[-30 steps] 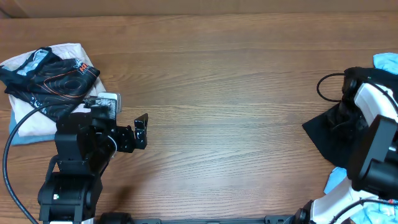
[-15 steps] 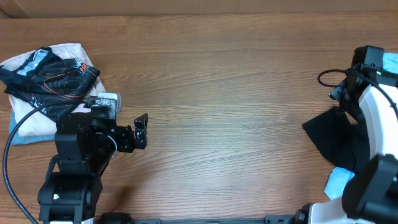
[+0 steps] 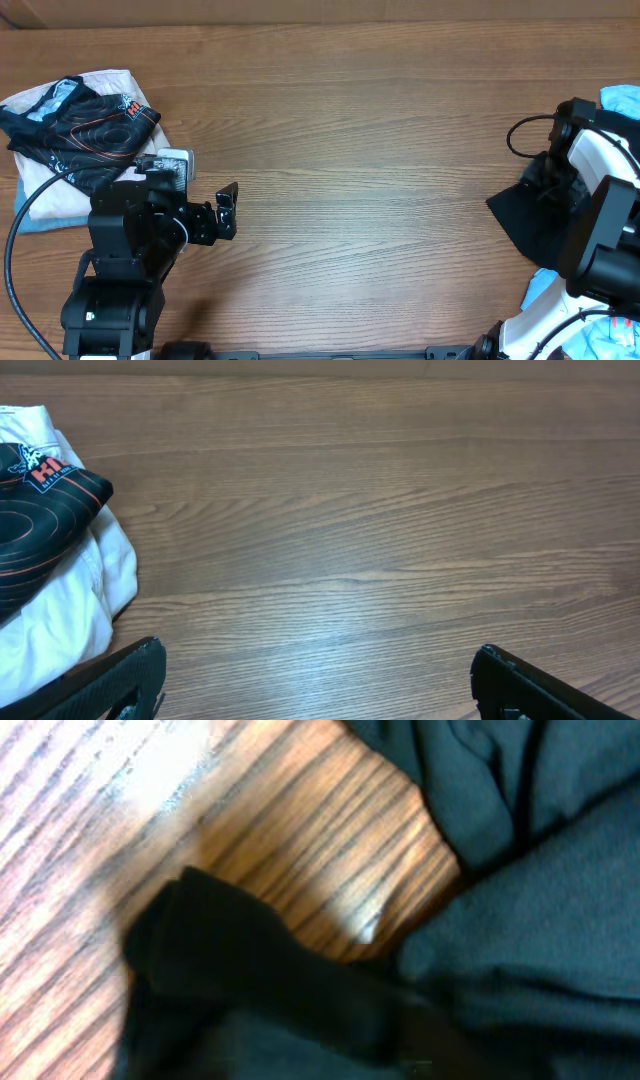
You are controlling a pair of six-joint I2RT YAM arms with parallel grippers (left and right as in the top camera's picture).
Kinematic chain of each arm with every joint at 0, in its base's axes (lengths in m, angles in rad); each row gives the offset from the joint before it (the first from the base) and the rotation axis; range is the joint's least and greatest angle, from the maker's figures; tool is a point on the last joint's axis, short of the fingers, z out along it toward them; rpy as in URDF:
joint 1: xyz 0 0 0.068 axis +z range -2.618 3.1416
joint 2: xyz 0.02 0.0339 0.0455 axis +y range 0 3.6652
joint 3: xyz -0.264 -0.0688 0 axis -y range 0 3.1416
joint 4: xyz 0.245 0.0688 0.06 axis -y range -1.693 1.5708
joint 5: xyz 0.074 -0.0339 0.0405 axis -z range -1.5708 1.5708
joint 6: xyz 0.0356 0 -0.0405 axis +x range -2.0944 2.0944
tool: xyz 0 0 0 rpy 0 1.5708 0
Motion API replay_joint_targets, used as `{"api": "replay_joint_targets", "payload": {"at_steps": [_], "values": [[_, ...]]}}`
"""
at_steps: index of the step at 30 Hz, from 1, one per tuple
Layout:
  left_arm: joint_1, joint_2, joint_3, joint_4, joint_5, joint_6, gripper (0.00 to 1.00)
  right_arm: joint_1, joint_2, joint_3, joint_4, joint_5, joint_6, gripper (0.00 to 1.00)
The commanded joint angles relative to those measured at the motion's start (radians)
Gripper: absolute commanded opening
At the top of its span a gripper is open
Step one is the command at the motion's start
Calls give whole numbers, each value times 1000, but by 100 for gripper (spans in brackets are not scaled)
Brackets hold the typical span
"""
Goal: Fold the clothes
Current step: 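Drag the black T-shirt left onto the table center with right gripper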
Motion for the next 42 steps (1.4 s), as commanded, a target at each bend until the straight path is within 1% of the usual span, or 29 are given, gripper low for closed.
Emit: {"api": "replay_joint_targets", "payload": {"at_steps": [1,5,10,14,19,21,24,28,31,35,37,38,39,40,41,42], "values": [[-8,-1,26,8,16,-7,100,-2,-13,3,-12,-6,-1,4],[-8,-1,26,8,15,-6,100,11,-50,43,-70,-68,5,4],[-8,0,26,11,15,-6,100,95,-155,142,-173,-123,-3,4],[-8,0,26,16,15,-6,100,238,-255,202,-233,-136,-14,4],[-8,0,26,17,15,-6,100,496,-321,204,-209,-183,-25,4],[-8,0,26,19,15,-6,100,593,-317,204,-172,-212,-24,4],[-8,0,26,19,15,-6,100,734,-300,204,-57,-215,-25,4],[-8,0,26,19,15,-6,100,866,-270,204,112,-214,-25,4],[-8,0,26,19,15,-6,100,926,-237,204,230,-214,-31,4],[-8,0,26,20,15,-6,100,949,-182,204,394,-211,-37,4],[-8,0,26,20,15,-6,100,949,-151,204,489,-210,-37,6],[-8,0,26,20,15,-6,100,946,-138,204,536,-210,-37,8],[-8,0,26,20,15,-6,100,941,-129,204,573,-210,-37,11],[-8,0,26,21,15,-6,100,934,-121,204,611,-209,-37,27],[-8,2,26,21,15,-6,100,924,-118,204,634,-201,-37,34],[-8,4,26,21,15,-6,100,913,-119,204,643,-195,-37,34]]}}
